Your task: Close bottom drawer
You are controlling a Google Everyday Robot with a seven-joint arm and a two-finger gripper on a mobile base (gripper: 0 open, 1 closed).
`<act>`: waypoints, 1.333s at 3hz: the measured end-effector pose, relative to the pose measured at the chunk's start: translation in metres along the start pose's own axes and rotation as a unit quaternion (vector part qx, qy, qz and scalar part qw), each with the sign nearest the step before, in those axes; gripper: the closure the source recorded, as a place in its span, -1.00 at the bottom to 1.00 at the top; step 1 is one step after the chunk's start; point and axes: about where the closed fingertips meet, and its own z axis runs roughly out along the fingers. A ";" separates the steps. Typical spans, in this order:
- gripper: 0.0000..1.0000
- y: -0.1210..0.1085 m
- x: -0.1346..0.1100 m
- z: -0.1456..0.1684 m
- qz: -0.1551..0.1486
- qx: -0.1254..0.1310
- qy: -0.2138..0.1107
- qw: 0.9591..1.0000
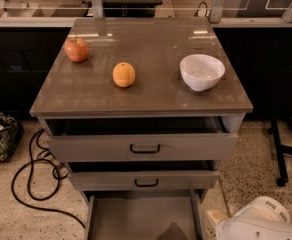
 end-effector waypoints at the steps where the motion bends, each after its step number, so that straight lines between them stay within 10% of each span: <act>1: -1.00 0.013 0.002 0.025 -0.010 -0.014 0.004 1.000; 4: -1.00 0.028 0.000 0.071 0.007 -0.028 -0.015 0.999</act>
Offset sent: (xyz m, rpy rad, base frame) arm -0.0528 0.0350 -0.1022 0.0105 0.0996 -0.0037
